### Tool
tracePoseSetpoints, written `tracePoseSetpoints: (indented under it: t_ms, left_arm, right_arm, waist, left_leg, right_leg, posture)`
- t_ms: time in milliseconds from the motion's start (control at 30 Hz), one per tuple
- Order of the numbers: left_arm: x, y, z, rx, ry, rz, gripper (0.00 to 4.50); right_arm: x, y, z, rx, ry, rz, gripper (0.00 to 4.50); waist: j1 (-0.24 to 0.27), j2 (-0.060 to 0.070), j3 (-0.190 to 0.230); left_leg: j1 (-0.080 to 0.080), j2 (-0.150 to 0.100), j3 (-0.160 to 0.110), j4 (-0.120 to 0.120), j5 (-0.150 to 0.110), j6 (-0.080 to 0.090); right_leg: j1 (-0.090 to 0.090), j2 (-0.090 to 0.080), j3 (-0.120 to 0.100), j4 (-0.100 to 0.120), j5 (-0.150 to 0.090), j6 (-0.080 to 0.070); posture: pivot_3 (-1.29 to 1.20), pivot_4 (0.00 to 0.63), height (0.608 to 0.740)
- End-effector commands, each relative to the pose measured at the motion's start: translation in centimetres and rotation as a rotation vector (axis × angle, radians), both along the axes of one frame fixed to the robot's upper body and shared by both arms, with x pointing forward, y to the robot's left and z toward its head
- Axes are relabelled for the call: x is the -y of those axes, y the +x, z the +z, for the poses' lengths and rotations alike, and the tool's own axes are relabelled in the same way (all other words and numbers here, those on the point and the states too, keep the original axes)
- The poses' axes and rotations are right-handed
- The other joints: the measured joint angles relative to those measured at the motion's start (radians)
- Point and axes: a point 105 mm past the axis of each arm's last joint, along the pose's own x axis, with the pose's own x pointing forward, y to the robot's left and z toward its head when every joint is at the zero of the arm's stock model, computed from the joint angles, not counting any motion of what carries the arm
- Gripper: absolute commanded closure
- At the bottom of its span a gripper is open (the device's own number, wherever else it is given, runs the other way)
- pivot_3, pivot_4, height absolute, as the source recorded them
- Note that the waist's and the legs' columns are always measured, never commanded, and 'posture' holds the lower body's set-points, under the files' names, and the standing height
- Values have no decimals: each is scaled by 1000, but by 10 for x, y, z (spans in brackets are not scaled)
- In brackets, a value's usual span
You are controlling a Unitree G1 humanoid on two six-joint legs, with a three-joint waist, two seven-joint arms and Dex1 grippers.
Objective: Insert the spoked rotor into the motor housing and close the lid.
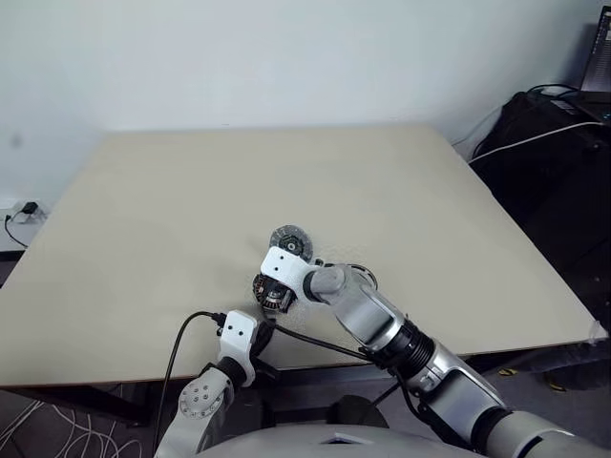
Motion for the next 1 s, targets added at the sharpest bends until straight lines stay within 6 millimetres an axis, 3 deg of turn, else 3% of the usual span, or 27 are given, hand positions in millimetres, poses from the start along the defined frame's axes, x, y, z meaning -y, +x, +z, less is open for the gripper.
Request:
tracePoseSetpoints:
  t_ms: [33,133,233,333,500,1000]
  left_arm:
    - [1,4,9,42,-13,-1,4500]
    - [1,4,8,40,-11,-6,4500]
    - [2,5,8,40,-11,-11,4500]
    - [3,6,8,41,-12,-19,4500]
    - [3,7,8,42,-11,-27,4500]
    - [3,7,8,44,-10,-24,4500]
  right_arm:
    - [-6,9,22,67,60,1,2798]
    - [-8,8,31,81,94,3,2798]
    - [-7,5,40,94,121,4,3437]
    - [-5,1,43,97,131,2,4417]
    - [-2,-9,44,58,160,5,4464]
    - [0,-24,11,-77,96,31,4464]
  waist:
    - [1,0,0]
    - [1,0,0]
    - [1,0,0]
    - [2,0,0]
    - [3,0,0]
    - [4,0,0]
  left_leg:
    - [0,0,0,0,0,0]
    - [0,0,0,0,0,0]
    - [-1,0,0,0,0,0]
    - [-1,0,0,0,0,0]
    - [-1,0,0,0,0,0]
    - [-1,0,0,1,0,0]
  right_leg:
    - [0,0,0,0,0,0]
    - [0,0,0,-1,0,0]
    - [0,0,0,-1,0,0]
    - [0,0,0,-1,0,0]
    - [0,0,0,-1,0,0]
    - [0,0,0,-1,0,0]
  posture:
    - [0,0,740]
    - [0,0,740]
    - [0,0,740]
    - [0,0,740]
    - [0,0,740]
    - [0,0,740]
